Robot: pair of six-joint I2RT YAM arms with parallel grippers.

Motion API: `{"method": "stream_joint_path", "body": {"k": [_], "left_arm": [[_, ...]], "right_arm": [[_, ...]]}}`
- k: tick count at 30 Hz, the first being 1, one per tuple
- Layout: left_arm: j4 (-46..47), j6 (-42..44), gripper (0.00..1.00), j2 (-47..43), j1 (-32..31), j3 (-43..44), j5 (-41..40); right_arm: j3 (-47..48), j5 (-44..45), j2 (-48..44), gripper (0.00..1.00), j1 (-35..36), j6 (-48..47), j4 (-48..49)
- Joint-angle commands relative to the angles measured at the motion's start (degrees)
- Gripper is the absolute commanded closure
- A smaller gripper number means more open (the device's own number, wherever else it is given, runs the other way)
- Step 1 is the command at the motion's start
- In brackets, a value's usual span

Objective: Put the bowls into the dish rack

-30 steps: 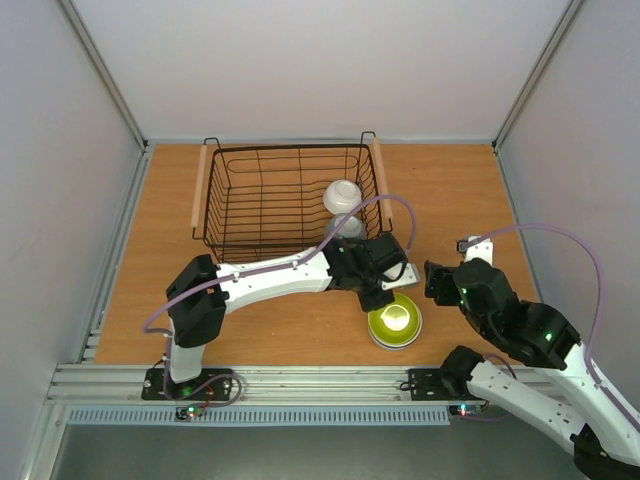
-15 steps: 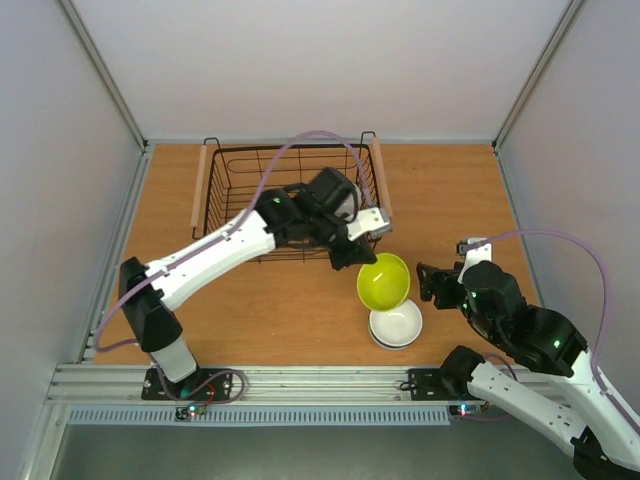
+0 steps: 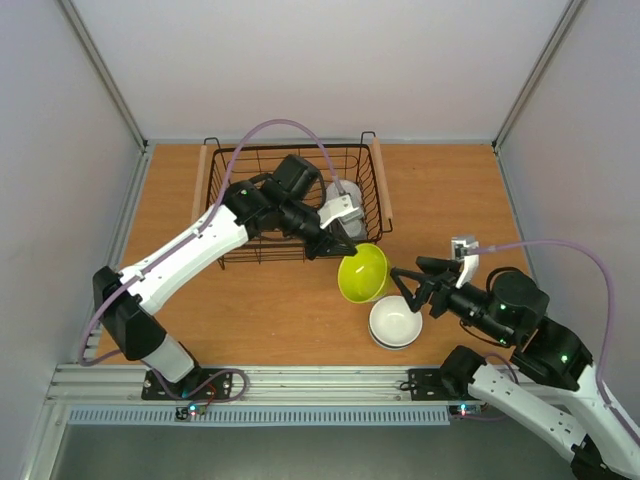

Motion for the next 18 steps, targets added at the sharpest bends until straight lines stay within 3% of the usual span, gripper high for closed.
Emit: {"method": "stream_joint_path", "body": {"k": [1, 18], "left_arm": [[3.12, 1.07, 0.99, -3.87, 1.76, -0.65, 1.77], [4.11, 0.99, 1.0, -6.7, 4.15, -1.87, 1.55]], "right_arm": [[-2.42, -9.89, 2.95, 0.01, -0.2, 4.15, 8.03], [-7.04, -19.63, 9.89, 0.03, -0.17, 8.49, 21.42]]}}
